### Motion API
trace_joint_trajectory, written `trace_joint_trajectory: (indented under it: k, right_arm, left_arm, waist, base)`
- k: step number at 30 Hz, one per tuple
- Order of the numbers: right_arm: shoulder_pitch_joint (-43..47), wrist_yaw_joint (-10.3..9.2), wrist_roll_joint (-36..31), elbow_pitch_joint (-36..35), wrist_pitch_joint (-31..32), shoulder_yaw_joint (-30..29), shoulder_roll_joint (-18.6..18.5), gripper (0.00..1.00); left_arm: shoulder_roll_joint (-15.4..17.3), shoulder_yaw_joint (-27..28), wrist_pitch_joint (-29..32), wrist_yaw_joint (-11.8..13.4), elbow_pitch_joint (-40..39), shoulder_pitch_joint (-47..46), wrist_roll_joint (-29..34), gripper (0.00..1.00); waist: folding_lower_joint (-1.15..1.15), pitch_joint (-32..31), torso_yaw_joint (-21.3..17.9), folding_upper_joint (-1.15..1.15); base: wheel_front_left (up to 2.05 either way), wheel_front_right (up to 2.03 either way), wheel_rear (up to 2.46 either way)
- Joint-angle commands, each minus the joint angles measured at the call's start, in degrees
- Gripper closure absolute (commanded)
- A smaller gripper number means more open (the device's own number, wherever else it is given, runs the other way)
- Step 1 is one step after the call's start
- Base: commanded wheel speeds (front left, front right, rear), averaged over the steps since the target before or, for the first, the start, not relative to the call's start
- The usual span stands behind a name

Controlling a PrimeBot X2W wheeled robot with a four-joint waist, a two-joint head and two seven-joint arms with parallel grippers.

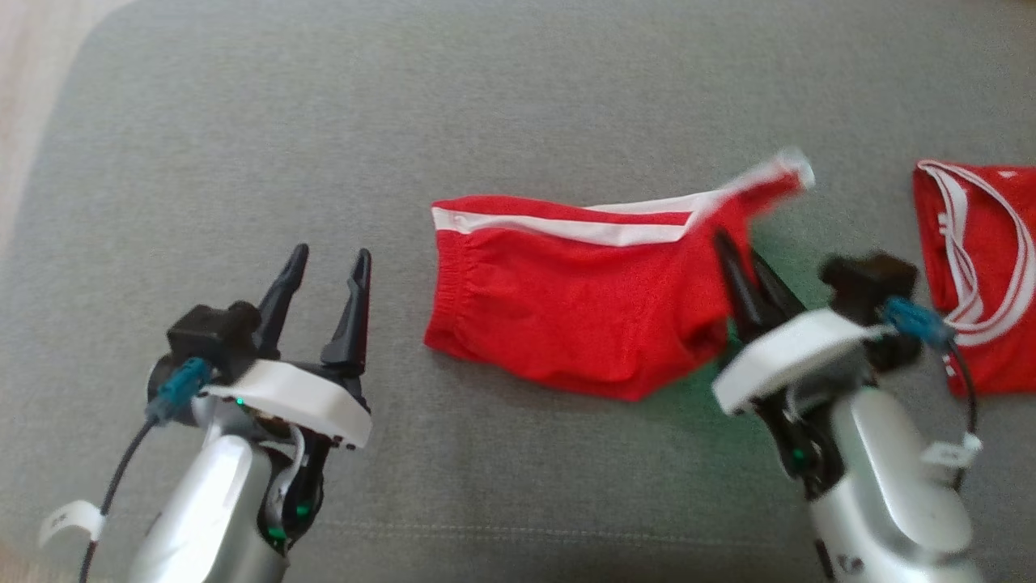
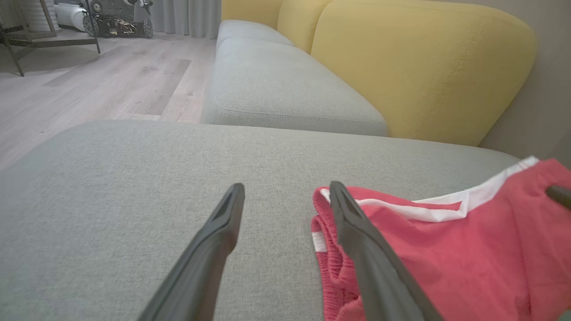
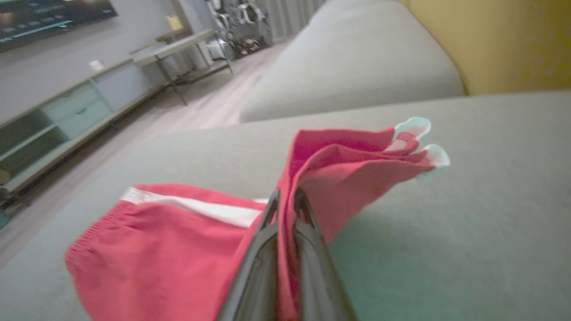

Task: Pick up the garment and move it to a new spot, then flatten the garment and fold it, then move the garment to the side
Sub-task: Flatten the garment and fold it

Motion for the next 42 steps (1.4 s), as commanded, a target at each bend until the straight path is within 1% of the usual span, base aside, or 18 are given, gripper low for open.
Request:
trace_joint_trajectory:
  k: [1,4,9,12,16,17,18,19,23,26,28,31,34,39,42]
  right_arm:
    - [-2.5,-0.05,0.9,-2.6,0.4,2.5,0.0,1.00]
    - [-4.8,-0.05,3.5,-2.7,2.3,7.5,0.0,1.00]
    - [-8.5,-0.05,8.5,1.1,3.3,15.4,0.0,1.00]
    - [-9.9,-0.05,11.0,4.5,2.8,19.2,0.0,1.00]
    - [-11.5,-0.05,13.7,9.5,0.9,22.4,0.0,1.00]
    - [-12.0,-0.05,14.2,10.5,0.2,23.0,0.0,0.87]
    - [-12.5,-0.05,14.7,11.2,-0.5,23.7,0.0,0.46]
    - [-13.0,-0.05,15.2,11.5,-1.4,24.5,0.0,0.00]
    - [-14.8,-0.05,16.2,11.3,-5.2,26.6,0.0,0.00]
    - [-15.1,-0.05,16.2,10.9,-7.0,26.3,0.0,0.00]
    - [-15.2,-0.05,15.9,10.3,-8.7,24.9,0.0,0.00]
    - [-14.8,-0.05,13.5,9.4,-10.6,20.9,0.0,0.00]
    - [-13.3,-0.05,9.2,8.3,-11.3,15.2,0.0,0.00]
    - [-8.2,-0.05,1.0,4.4,-9.3,5.3,0.0,0.00]
    - [-4.2,-0.05,-2.6,0.3,-7.5,0.7,0.0,0.00]
  left_arm:
    - [0.9,1.7,-0.5,0.0,-1.4,-1.3,-0.3,0.00]
    - [0.4,1.2,-0.7,-0.1,-0.9,-1.2,-0.5,0.00]
    - [-0.6,0.2,-0.9,-0.3,-0.2,-1.9,-0.5,0.00]
    - [-1.0,-0.1,-1.2,-0.4,0.1,-2.5,-0.6,0.00]
    - [-1.1,0.0,-1.6,-0.5,0.7,-3.0,-0.7,0.00]
    - [-1.1,0.1,-1.7,-0.5,0.8,-3.1,-0.8,0.00]
    - [-1.0,0.2,-1.8,-0.5,0.9,-3.2,-0.8,0.00]
    - [-0.9,0.3,-1.9,-0.5,1.0,-3.2,-0.9,0.00]
    - [-0.5,0.7,-2.3,-0.3,1.3,-3.2,-0.9,0.00]
    - [-0.3,0.7,-2.3,-0.2,1.5,-3.1,-0.8,0.00]
    - [-0.1,0.8,-2.4,0.0,1.5,-3.0,-0.8,0.00]
    - [0.4,0.9,-2.4,0.1,1.3,-2.8,-0.8,0.00]
    - [1.0,1.1,-2.5,0.5,0.9,-2.7,-0.5,0.00]
    - [2.1,1.5,-2.4,1.4,-0.1,-2.1,-0.2,0.00]
    - [2.9,1.9,-2.3,1.7,-0.8,-1.6,-0.2,0.00]
  waist:
    - [0.00,-0.8,1.0,0.00]
    - [0.00,-1.6,2.5,0.00]
    - [0.00,-1.7,5.6,0.00]
    - [0.00,-1.1,7.2,0.00]
    - [0.00,-0.3,8.1,0.00]
    - [0.00,-0.1,8.1,0.00]
    - [0.00,0.1,8.1,0.00]
    - [0.00,0.3,8.0,0.00]
    - [0.00,0.6,6.9,0.00]
    - [0.00,0.4,6.3,0.00]
    - [0.00,0.3,5.6,0.00]
    - [0.00,0.1,4.6,0.00]
    - [0.00,-0.1,3.6,0.00]
    - [0.00,-0.6,2.0,0.00]
    - [0.00,-1.0,1.1,0.00]
  base:
    - [0.00,0.00,0.00]
    - [0.00,0.00,0.00]
    - [0.00,0.00,0.00]
    - [0.00,0.00,0.00]
    - [0.00,0.00,0.00]
    - [0.00,0.00,0.00]
    - [0.00,0.00,0.00]
    - [0.00,0.00,0.00]
    - [0.00,0.00,0.00]
    - [0.00,0.00,0.00]
    - [0.00,0.00,0.00]
    - [0.00,0.00,0.00]
    - [0.00,0.00,0.00]
    - [0.00,0.00,0.00]
    - [0.00,0.00,0.00]
